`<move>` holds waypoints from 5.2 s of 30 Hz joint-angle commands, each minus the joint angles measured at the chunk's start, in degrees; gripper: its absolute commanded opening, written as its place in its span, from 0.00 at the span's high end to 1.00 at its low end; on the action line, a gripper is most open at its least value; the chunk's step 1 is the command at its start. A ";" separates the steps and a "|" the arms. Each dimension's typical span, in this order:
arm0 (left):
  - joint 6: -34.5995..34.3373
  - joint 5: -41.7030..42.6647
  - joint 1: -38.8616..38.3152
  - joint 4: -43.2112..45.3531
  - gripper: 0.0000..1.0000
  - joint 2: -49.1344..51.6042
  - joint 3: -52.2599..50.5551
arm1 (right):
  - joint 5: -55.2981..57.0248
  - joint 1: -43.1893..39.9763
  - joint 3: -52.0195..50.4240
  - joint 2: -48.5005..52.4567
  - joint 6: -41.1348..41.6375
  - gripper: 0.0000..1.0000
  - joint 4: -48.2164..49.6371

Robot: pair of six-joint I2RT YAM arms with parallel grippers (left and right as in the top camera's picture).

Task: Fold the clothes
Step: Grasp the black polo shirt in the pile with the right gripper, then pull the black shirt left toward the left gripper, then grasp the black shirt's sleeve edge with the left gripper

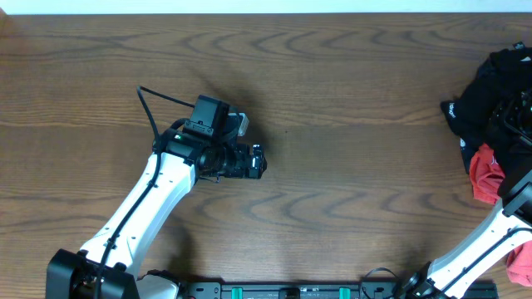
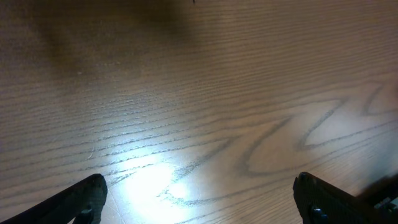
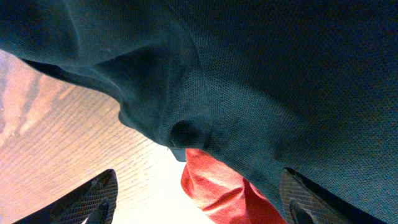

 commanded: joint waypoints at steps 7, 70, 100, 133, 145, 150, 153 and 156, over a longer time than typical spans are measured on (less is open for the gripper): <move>0.33 -0.44 -0.09 0.02 0.03 0.17 1.14 | 1.62 -0.33 0.90 0.76 1.49 0.22 1.11; -1.25 -0.22 -0.13 2.29 0.20 0.17 1.14 | 4.61 46.34 1.97 -20.96 2.75 0.99 1.38; -1.42 -0.24 -0.13 2.73 0.20 0.17 1.14 | 4.02 71.19 1.97 -17.73 5.29 0.01 3.50; -1.42 7.04 -0.02 10.51 0.23 16.46 1.14 | 7.08 43.52 10.82 -24.04 6.80 0.01 -10.97; -1.44 9.57 -0.02 14.36 0.40 17.57 1.14 | 5.99 43.80 10.82 -24.68 6.80 0.01 -14.91; -2.08 10.34 -0.02 15.89 0.45 19.87 1.14 | 4.63 43.80 10.82 -24.68 6.75 0.01 -16.44; -2.05 10.34 -0.02 16.35 0.65 21.07 1.14 | 3.87 43.80 10.82 -24.68 6.75 0.01 -16.55; -2.03 9.51 0.22 16.72 0.94 21.59 1.14 | 3.19 43.80 10.82 -24.68 6.73 0.01 -16.92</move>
